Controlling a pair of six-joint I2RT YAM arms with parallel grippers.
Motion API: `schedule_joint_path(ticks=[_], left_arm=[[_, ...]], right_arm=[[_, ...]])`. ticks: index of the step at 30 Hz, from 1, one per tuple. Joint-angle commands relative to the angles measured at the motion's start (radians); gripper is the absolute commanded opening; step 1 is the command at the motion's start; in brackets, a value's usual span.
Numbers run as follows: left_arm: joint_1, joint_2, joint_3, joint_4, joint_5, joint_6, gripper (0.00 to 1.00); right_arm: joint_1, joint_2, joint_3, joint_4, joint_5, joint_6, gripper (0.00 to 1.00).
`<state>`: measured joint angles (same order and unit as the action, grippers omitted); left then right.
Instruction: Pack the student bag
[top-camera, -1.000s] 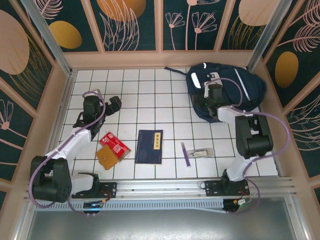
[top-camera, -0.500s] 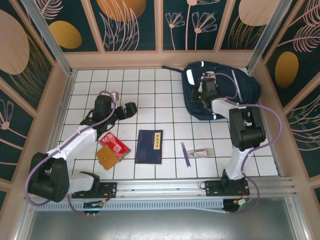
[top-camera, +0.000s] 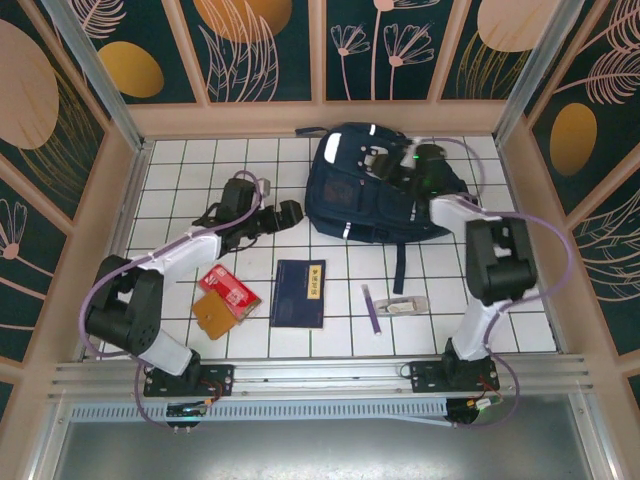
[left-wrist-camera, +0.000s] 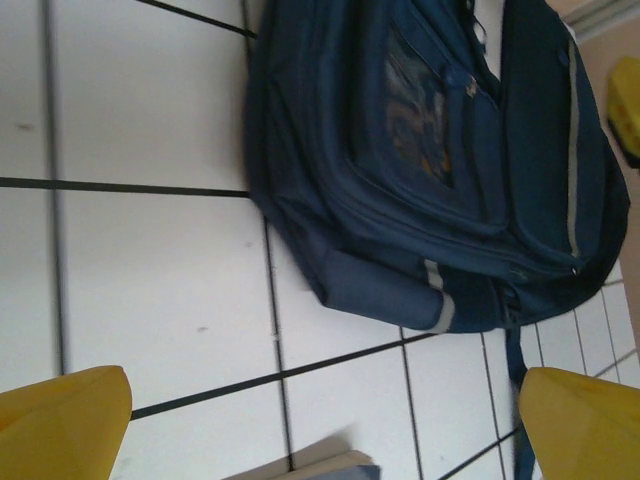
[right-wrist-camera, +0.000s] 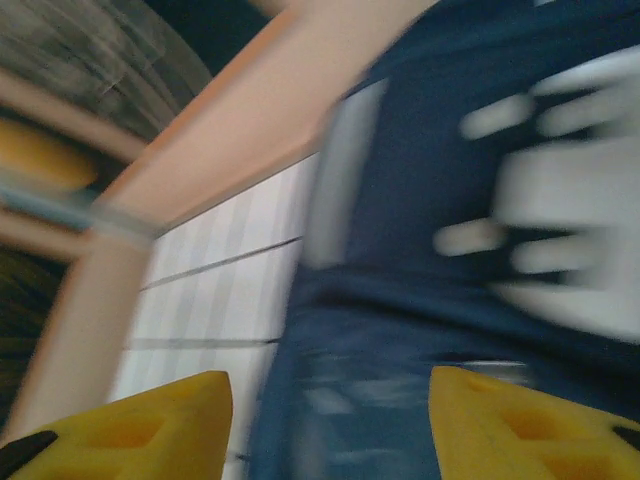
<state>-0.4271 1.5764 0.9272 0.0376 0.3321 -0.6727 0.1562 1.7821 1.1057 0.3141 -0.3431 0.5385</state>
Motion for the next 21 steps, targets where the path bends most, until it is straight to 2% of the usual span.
schedule_joint_path(ticks=[1, 6, 8, 12, 14, 18, 21], left_arm=[[-0.063, 0.081, 0.075, 0.023, -0.008, -0.050, 0.99], [-0.138, 0.248, 0.190, 0.039, -0.011, -0.103, 0.99], [-0.166, 0.308, 0.220, 0.093, -0.013, -0.113, 0.99], [-0.173, 0.413, 0.303, 0.028, -0.159, -0.151, 0.99], [-0.172, 0.464, 0.374, -0.023, -0.231, -0.103, 0.99], [-0.138, 0.572, 0.590, -0.221, -0.404, 0.018, 0.99], [-0.068, 0.642, 0.721, -0.275, -0.414, 0.032, 0.99]], right_arm=[[-0.079, -0.099, -0.051, -0.259, 0.206, -0.155, 0.57], [-0.144, -0.132, -0.123, -0.360, 0.315, -0.138, 0.61], [-0.145, -0.119, -0.148, -0.358, 0.284, -0.135, 0.61], [-0.127, -0.061, -0.161, -0.329, 0.065, -0.122, 0.52], [-0.081, -0.049, -0.171, -0.283, -0.063, -0.132, 0.50], [0.032, -0.042, -0.164, -0.182, -0.205, -0.136, 0.50], [0.107, 0.000, -0.163, -0.028, -0.334, -0.092, 0.50]])
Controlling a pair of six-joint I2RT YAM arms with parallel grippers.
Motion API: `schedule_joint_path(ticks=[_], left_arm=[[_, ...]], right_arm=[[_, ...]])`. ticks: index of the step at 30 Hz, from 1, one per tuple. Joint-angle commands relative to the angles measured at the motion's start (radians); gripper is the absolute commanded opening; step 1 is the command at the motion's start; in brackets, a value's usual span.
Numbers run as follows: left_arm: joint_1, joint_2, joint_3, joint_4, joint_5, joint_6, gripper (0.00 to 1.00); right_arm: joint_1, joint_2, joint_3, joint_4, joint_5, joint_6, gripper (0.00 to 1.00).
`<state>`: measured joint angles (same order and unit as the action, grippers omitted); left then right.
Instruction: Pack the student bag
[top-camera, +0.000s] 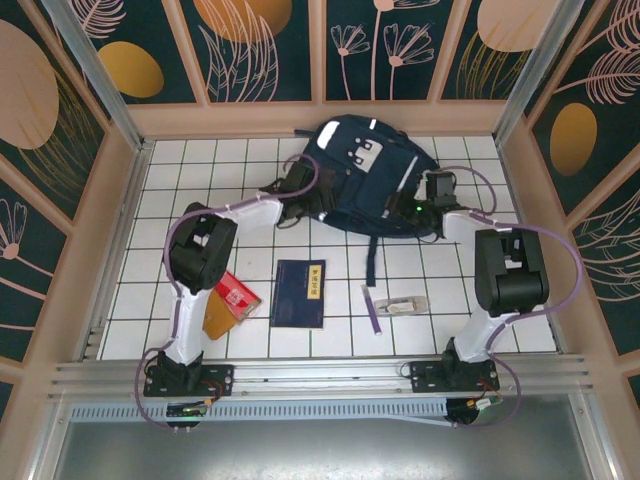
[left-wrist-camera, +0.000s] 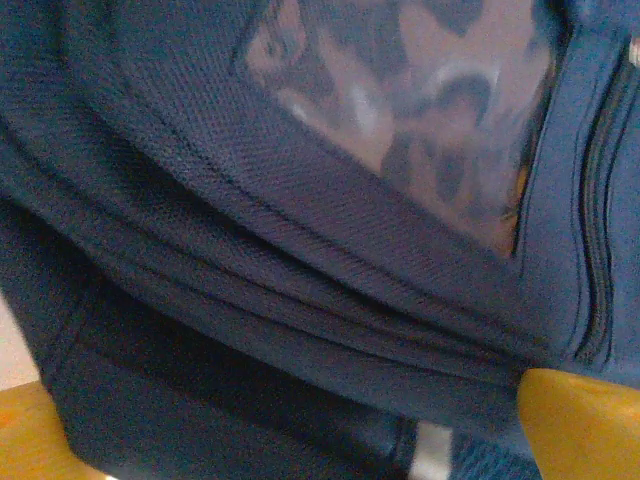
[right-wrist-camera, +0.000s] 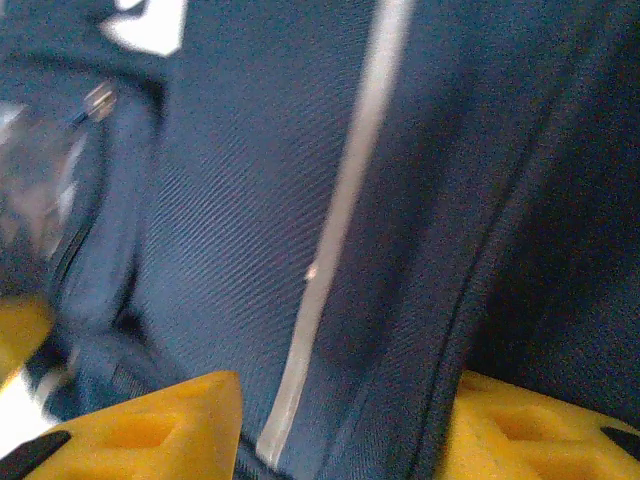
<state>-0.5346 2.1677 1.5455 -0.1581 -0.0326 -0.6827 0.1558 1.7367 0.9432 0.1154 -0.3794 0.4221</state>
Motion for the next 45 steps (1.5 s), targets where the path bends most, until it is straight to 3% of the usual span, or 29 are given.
schedule_joint_path(ticks=[1, 4, 6, 9, 11, 14, 20, 22, 24, 26, 28, 31, 33, 38, 40, 43, 45], left_arm=[[0.074, 0.072, 0.153, -0.116, -0.034, 0.025, 0.99], [0.147, 0.067, 0.212, -0.165, -0.014, -0.001, 0.99], [0.156, 0.009, 0.184, -0.161, -0.081, 0.020, 0.99], [0.155, -0.090, 0.107, -0.181, -0.113, 0.014, 0.99], [0.151, -0.150, 0.016, -0.147, -0.016, -0.015, 0.98], [0.109, -0.209, -0.100, -0.061, 0.133, -0.007, 0.95], [-0.032, -0.229, -0.118, -0.059, 0.215, 0.051, 0.96], [-0.066, -0.233, -0.107, -0.055, 0.236, 0.075, 0.96], [-0.085, -0.232, -0.081, -0.067, 0.228, 0.099, 0.96], [-0.087, -0.220, -0.037, -0.107, 0.216, 0.120, 0.96], [-0.088, -0.196, 0.044, -0.190, 0.135, 0.159, 0.98], [-0.083, -0.130, 0.220, -0.336, 0.003, 0.208, 0.99], [-0.075, -0.079, 0.332, -0.407, -0.023, 0.226, 0.99], [-0.071, 0.051, 0.552, -0.529, 0.024, 0.242, 0.99], [-0.077, 0.091, 0.581, -0.534, 0.069, 0.249, 0.99], [-0.115, 0.144, 0.618, -0.541, 0.024, 0.264, 0.99], [-0.142, 0.178, 0.646, -0.544, -0.006, 0.259, 0.99]], right_arm=[[0.129, 0.062, 0.013, 0.196, -0.330, 0.025, 0.50], [0.181, 0.054, 0.056, 0.169, -0.359, -0.043, 0.51], [0.186, 0.004, 0.054, 0.118, -0.307, -0.111, 0.52], [0.146, -0.100, 0.019, 0.026, -0.049, -0.166, 0.56], [0.094, -0.148, -0.014, -0.011, 0.112, -0.158, 0.60], [0.022, -0.134, -0.027, -0.055, 0.217, -0.130, 0.64], [0.015, 0.020, 0.034, -0.079, 0.052, -0.064, 0.58], [0.041, 0.044, 0.032, -0.049, -0.030, -0.038, 0.44], [0.074, 0.029, 0.019, 0.007, -0.107, -0.020, 0.24], [0.120, -0.019, -0.015, 0.076, -0.171, -0.010, 0.14], [0.183, -0.075, -0.058, 0.168, -0.236, -0.004, 0.14], [0.284, -0.089, -0.095, 0.272, -0.332, 0.000, 0.32], [0.317, -0.102, -0.109, 0.271, -0.340, -0.032, 0.39], [0.211, -0.290, -0.220, 0.217, -0.151, -0.092, 0.49], [0.135, -0.364, -0.230, 0.121, 0.000, -0.101, 0.50], [0.047, -0.445, -0.234, -0.015, 0.296, -0.071, 0.55], [0.002, -0.483, -0.247, -0.043, 0.415, -0.055, 0.60]])
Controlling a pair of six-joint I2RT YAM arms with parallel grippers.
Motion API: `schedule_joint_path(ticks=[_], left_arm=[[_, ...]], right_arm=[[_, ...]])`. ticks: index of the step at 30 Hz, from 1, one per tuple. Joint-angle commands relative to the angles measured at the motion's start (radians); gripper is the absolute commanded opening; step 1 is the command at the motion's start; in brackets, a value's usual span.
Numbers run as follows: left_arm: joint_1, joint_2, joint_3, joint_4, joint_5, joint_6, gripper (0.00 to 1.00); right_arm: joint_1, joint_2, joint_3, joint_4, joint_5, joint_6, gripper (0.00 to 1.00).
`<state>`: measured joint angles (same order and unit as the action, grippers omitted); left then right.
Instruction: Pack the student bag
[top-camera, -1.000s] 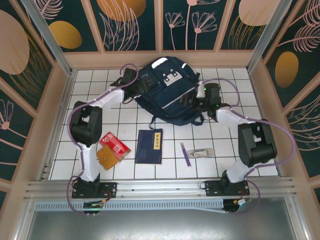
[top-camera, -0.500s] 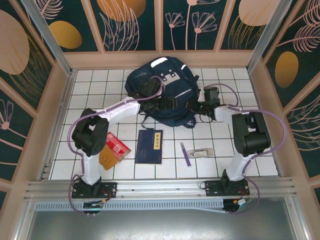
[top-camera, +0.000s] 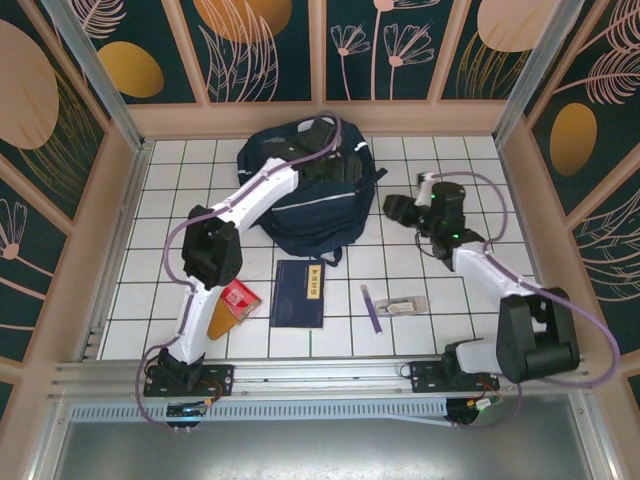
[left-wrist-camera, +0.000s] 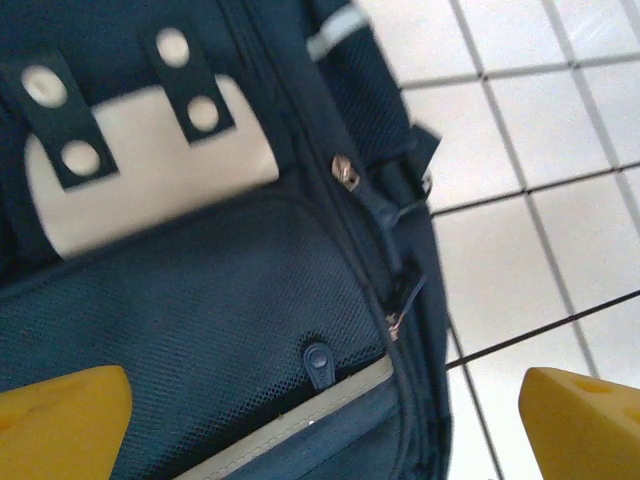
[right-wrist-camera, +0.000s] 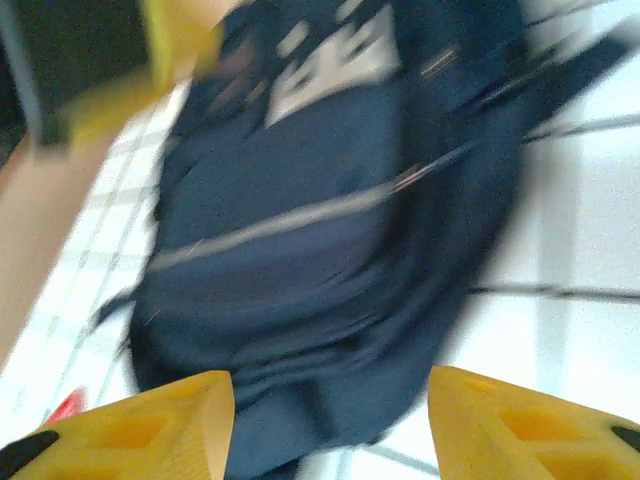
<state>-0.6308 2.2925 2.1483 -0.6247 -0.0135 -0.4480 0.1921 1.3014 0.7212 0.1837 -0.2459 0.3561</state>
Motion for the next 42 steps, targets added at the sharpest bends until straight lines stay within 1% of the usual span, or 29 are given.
schedule_joint_path(ticks=[1, 3, 5, 6, 8, 10, 11, 14, 16, 17, 18, 20, 24, 29, 32, 36, 38, 40, 42], left_arm=[[-0.057, 0.077, 0.060, -0.084, -0.042, 0.009, 0.99], [-0.074, 0.127, 0.106, -0.121, -0.099, -0.029, 0.99], [-0.088, 0.186, 0.159, -0.181, -0.176, -0.067, 0.99], [-0.093, 0.223, 0.191, -0.217, -0.238, -0.098, 0.99], [-0.093, 0.279, 0.233, -0.270, -0.316, -0.130, 0.98], [-0.093, 0.325, 0.258, -0.282, -0.329, -0.120, 0.92], [-0.093, 0.339, 0.265, -0.283, -0.322, -0.111, 0.87], [-0.092, 0.350, 0.281, -0.309, -0.344, -0.056, 0.59], [-0.093, 0.315, 0.273, -0.316, -0.359, 0.023, 0.40], [-0.093, 0.292, 0.266, -0.314, -0.364, 0.062, 0.32], [-0.093, 0.261, 0.256, -0.314, -0.377, 0.099, 0.23], [-0.091, 0.201, 0.229, -0.315, -0.389, 0.181, 0.00], [-0.089, 0.056, 0.136, -0.310, -0.417, 0.309, 0.00], [-0.081, -0.094, 0.045, -0.309, -0.361, 0.386, 0.00], [-0.082, -0.197, -0.068, -0.250, -0.347, 0.439, 0.00], [-0.081, -0.356, -0.284, -0.065, -0.347, 0.556, 0.00], [-0.077, -0.452, -0.409, 0.047, -0.317, 0.633, 0.00], [-0.073, -0.559, -0.544, 0.189, -0.270, 0.716, 0.00], [-0.065, -0.655, -0.647, 0.303, -0.178, 0.782, 0.00]], right_arm=[[-0.051, -0.063, -0.030, -0.117, 0.331, 0.012, 0.63], [-0.063, -0.083, -0.033, -0.127, 0.399, -0.002, 0.64], [-0.067, -0.092, -0.027, -0.129, 0.399, -0.002, 0.66], [-0.067, -0.093, -0.028, -0.117, 0.370, -0.005, 0.66], [-0.067, -0.090, -0.037, -0.079, 0.285, 0.000, 0.65], [-0.068, -0.076, -0.046, -0.025, 0.166, 0.002, 0.64], [-0.070, -0.064, -0.042, -0.014, 0.118, -0.002, 0.64], [-0.070, -0.004, 0.004, -0.023, -0.012, -0.025, 0.61], [-0.072, 0.050, 0.059, -0.063, -0.099, -0.054, 0.59], [-0.072, 0.074, 0.081, -0.081, -0.134, -0.070, 0.58], [-0.071, 0.099, 0.103, -0.099, -0.159, -0.083, 0.57], [-0.072, 0.141, 0.145, -0.131, -0.183, -0.103, 0.56], [-0.073, 0.208, 0.200, -0.141, -0.255, -0.141, 0.56], [-0.070, 0.291, 0.252, -0.121, -0.375, -0.133, 0.56], [-0.052, 0.336, 0.282, -0.127, -0.411, -0.142, 0.56], [-0.002, 0.362, 0.290, -0.118, -0.416, -0.253, 0.57], [0.004, 0.372, 0.283, -0.102, -0.465, -0.316, 0.58], [0.003, 0.386, 0.281, -0.081, -0.527, -0.370, 0.58], [0.009, 0.399, 0.275, -0.055, -0.580, -0.408, 0.58]])
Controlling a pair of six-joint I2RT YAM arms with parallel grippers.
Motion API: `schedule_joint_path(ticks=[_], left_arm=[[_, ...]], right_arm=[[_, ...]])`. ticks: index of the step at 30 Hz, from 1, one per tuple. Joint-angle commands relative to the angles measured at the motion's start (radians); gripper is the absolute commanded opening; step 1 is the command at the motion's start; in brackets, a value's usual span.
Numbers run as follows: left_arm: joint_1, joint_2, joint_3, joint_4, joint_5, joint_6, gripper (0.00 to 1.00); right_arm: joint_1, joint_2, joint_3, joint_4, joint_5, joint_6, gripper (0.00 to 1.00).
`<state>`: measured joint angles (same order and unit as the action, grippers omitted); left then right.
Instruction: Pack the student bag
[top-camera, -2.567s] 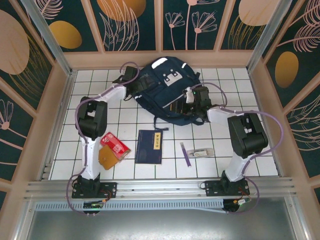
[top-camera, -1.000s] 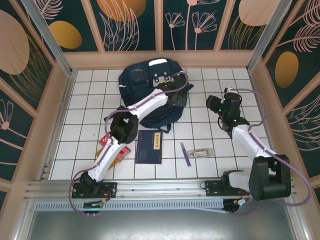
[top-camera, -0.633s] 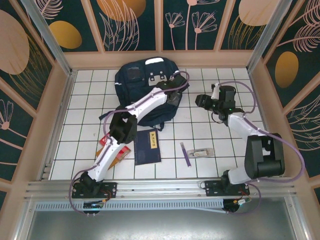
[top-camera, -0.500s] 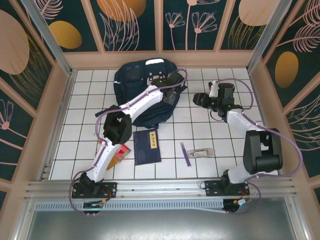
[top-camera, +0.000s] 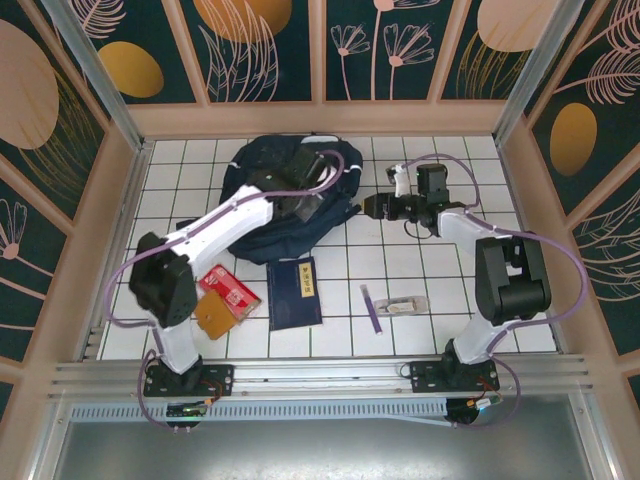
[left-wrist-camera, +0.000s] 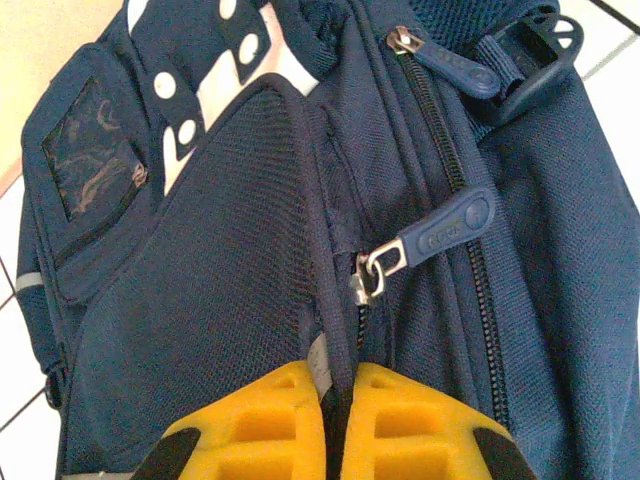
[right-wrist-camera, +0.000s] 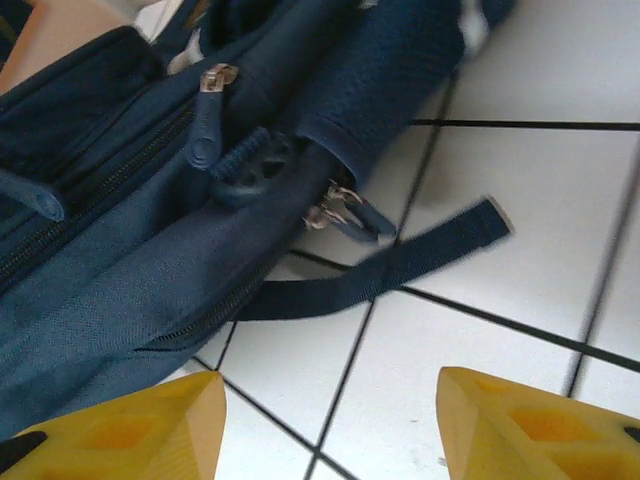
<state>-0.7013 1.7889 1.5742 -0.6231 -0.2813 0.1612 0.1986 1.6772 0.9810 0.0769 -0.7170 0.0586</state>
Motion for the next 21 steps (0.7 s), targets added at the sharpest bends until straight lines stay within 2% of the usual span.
schedule_joint_path(ticks=[1, 3, 7, 14, 16, 21], left_arm=[[0.006, -0.190, -0.118, 0.361, 0.111, 0.196, 0.00], [0.008, -0.235, -0.167, 0.439, 0.085, 0.179, 0.00], [0.021, -0.240, -0.150, 0.419, 0.051, 0.166, 0.00], [0.026, -0.207, -0.110, 0.382, 0.091, 0.161, 0.00], [0.028, -0.205, -0.111, 0.387, 0.097, 0.167, 0.00], [0.031, -0.197, -0.105, 0.384, 0.096, 0.176, 0.00]], right_arm=[[0.010, 0.027, 0.012, 0.061, -0.124, -0.131, 0.58], [0.026, 0.033, 0.002, 0.067, -0.127, -0.183, 0.58], [0.053, 0.047, -0.015, 0.055, -0.153, -0.280, 0.57], [0.068, 0.028, -0.074, 0.096, -0.219, -0.287, 0.52], [0.067, 0.014, -0.089, 0.108, -0.215, -0.289, 0.45], [0.055, -0.028, -0.123, 0.134, -0.144, -0.318, 0.06]])
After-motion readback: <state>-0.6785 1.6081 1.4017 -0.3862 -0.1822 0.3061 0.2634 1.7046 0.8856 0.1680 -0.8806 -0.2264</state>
